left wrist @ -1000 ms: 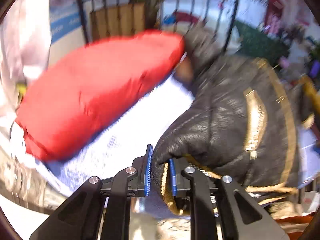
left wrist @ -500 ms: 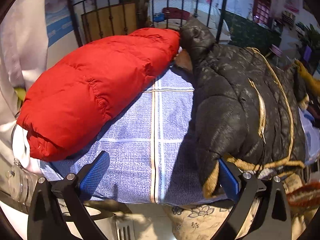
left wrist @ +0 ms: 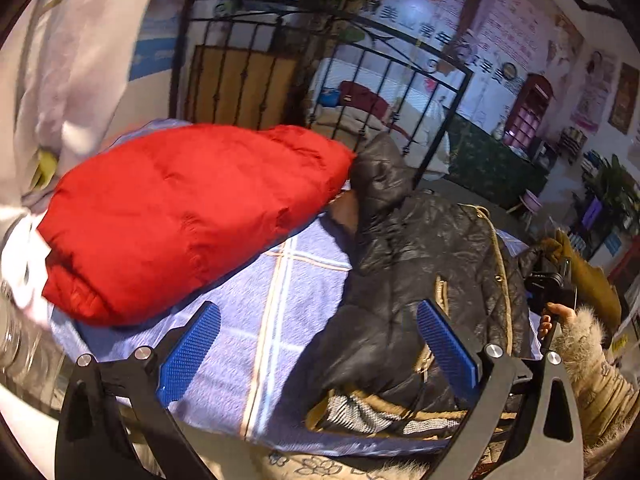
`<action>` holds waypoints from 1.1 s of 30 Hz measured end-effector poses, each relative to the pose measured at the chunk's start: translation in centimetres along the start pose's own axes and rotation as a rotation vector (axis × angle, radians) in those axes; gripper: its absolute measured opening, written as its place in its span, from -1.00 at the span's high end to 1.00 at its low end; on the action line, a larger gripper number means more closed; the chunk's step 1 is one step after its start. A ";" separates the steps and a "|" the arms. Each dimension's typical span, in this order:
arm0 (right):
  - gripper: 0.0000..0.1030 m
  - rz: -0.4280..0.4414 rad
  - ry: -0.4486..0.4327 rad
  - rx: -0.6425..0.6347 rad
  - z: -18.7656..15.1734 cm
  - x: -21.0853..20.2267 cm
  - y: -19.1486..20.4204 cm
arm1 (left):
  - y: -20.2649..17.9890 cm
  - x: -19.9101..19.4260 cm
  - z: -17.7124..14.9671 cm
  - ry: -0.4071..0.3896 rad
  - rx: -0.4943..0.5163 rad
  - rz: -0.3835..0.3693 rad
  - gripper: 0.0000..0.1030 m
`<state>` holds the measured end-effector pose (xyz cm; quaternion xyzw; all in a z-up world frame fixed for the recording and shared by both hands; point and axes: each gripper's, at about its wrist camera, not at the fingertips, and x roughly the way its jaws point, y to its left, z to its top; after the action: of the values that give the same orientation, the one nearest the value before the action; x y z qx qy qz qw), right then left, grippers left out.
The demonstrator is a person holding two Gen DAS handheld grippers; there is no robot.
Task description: Fold large clothes
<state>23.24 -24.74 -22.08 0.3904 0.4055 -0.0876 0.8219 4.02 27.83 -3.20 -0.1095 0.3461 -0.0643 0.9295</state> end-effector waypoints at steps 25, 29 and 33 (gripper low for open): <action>0.70 -0.089 -0.242 -0.231 1.8 -15.9 -4.0 | -16.2 21.6 2.8 0.205 0.156 -0.066 -0.89; 0.70 -0.072 -0.256 -0.217 2.2 -16.9 -4.0 | -20.0 28.8 5.3 0.201 0.335 0.102 -0.89; 0.70 -0.076 -0.249 -0.221 1.5 -16.6 -3.3 | -20.7 36.8 4.3 0.326 0.311 0.142 -0.77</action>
<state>11.74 -30.92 -11.18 0.2682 0.3221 -0.1215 0.8998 33.62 1.29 -18.04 0.0716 0.4844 -0.0682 0.8692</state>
